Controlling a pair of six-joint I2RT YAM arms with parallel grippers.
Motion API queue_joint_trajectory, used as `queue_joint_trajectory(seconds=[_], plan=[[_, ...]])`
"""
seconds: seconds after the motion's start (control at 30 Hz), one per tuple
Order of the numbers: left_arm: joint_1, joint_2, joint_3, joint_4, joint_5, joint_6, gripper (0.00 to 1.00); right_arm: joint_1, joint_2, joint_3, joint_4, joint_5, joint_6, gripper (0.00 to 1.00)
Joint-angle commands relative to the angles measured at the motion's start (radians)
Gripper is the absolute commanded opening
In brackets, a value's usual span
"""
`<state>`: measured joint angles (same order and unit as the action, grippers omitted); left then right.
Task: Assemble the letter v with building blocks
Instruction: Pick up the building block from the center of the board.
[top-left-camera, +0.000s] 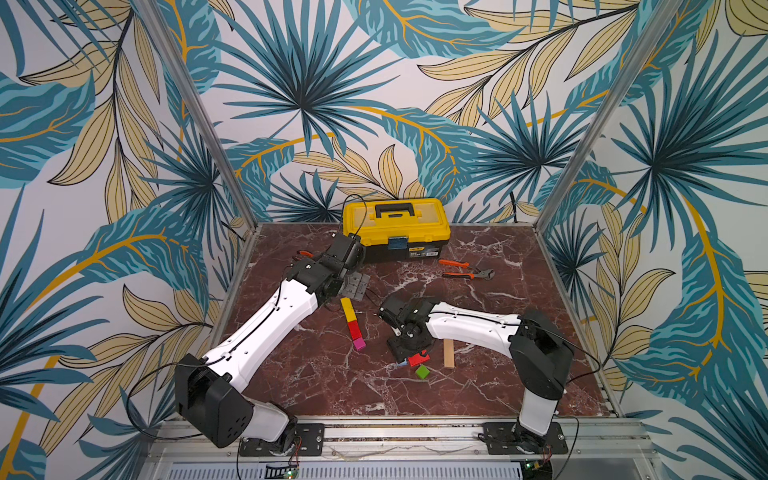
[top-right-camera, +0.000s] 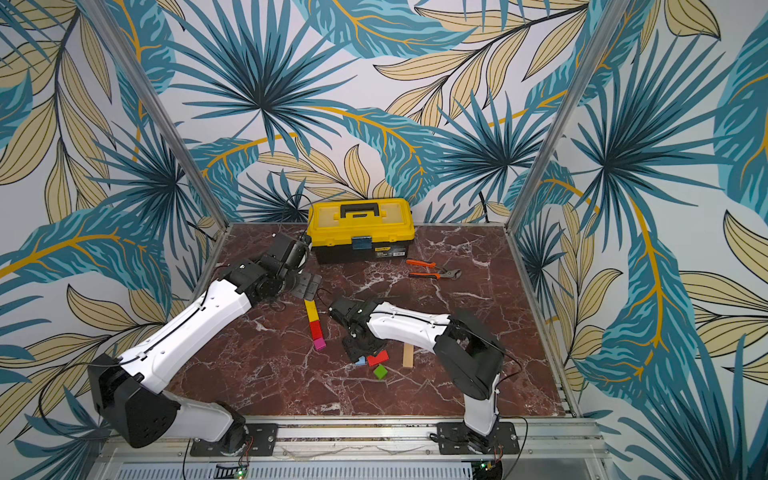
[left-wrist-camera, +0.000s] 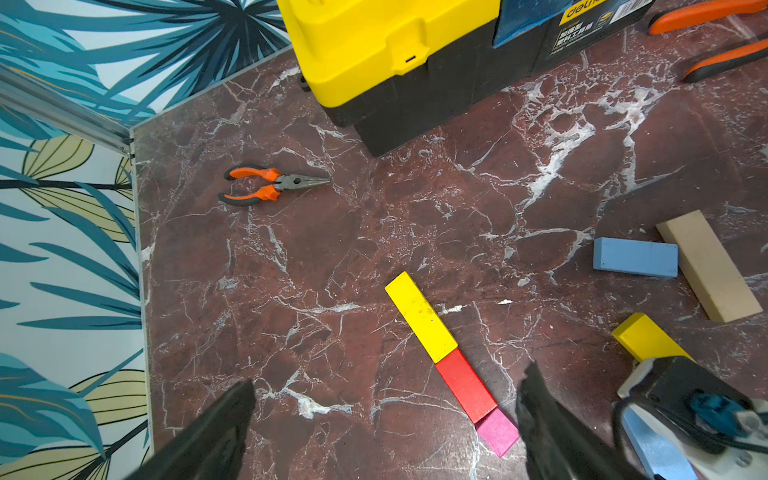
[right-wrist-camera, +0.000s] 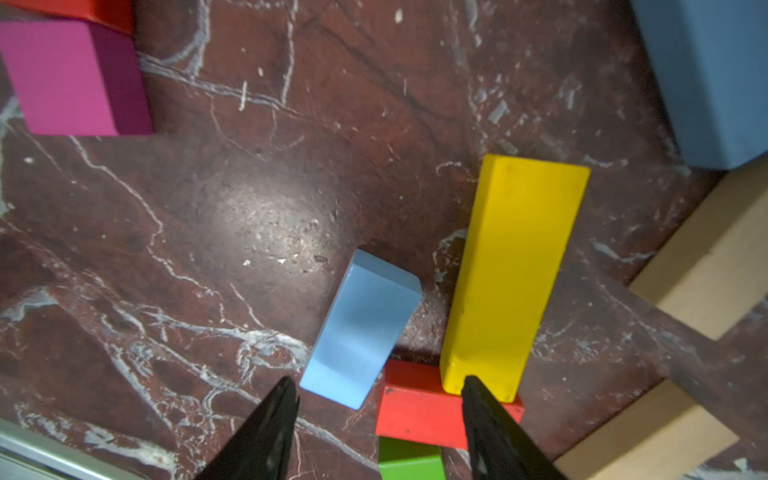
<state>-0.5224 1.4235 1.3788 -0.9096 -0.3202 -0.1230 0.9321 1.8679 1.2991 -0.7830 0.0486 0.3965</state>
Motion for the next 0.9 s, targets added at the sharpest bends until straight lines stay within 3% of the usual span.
queue_joint_trajectory(seconds=[0.0,0.6,0.87], plan=[[0.014,-0.028,-0.013,0.004,-0.008,-0.016,0.99,0.009,0.021,0.008,-0.009,-0.015,0.01,0.64],[0.028,-0.023,-0.031,0.013,0.042,-0.013,0.99,0.009,0.107,0.039,0.01,-0.039,0.003,0.56],[0.04,-0.017,-0.037,0.015,0.05,-0.013,0.99,0.005,0.103,0.046,0.021,-0.029,-0.005,0.39]])
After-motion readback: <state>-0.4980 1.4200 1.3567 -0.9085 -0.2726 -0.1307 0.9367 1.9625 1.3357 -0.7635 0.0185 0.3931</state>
